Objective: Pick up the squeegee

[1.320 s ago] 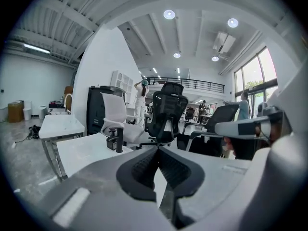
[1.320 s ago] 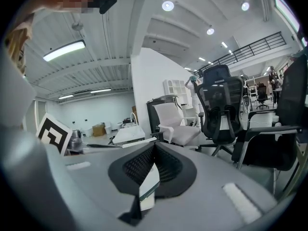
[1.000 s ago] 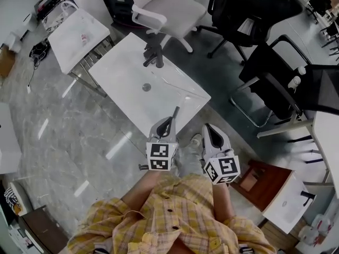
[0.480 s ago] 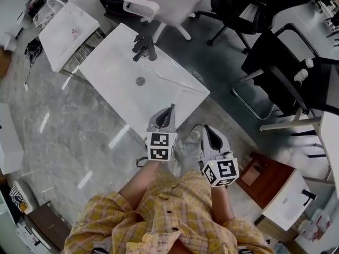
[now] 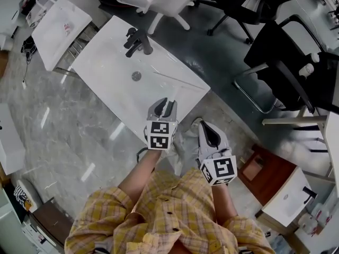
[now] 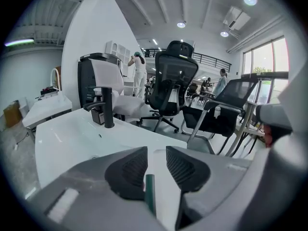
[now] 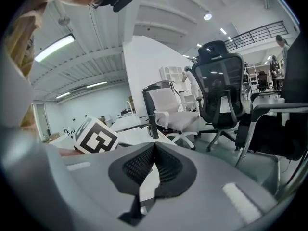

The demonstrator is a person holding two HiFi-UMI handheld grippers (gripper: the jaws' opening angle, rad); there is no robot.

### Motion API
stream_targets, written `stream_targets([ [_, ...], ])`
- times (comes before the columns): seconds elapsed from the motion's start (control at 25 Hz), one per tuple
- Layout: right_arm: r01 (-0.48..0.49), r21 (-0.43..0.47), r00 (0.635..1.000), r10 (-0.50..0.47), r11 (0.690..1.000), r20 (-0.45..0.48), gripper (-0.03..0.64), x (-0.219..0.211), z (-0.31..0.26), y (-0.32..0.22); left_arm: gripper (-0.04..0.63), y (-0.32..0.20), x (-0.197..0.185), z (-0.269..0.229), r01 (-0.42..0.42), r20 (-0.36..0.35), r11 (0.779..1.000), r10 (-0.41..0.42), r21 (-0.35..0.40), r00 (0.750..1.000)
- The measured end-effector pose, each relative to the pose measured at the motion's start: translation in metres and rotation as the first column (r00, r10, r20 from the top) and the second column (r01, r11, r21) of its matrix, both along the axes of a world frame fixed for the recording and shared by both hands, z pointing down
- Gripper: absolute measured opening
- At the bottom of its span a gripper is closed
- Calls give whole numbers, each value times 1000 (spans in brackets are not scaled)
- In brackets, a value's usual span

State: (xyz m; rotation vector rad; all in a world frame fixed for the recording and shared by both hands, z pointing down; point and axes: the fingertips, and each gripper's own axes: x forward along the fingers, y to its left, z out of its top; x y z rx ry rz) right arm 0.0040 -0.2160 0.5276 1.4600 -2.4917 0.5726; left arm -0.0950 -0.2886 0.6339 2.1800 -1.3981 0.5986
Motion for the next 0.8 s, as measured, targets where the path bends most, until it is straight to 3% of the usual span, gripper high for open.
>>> stream_targets([
  [0.24,16,-21,1000,-17,1000,-11,0,-3,9,-2,132,-15,7,25,-17,13,999,17,-42,1000],
  [0.52,11,-38,1000,-11,999,-18,0,5,17,-9,134,-32,13,52,-32,80,994,40,-100,996],
  [0.8,-8,-59,1000,8,998,-7,0,13,20,-15,135,-42,16,83,-10,112,986,29,-166,993],
])
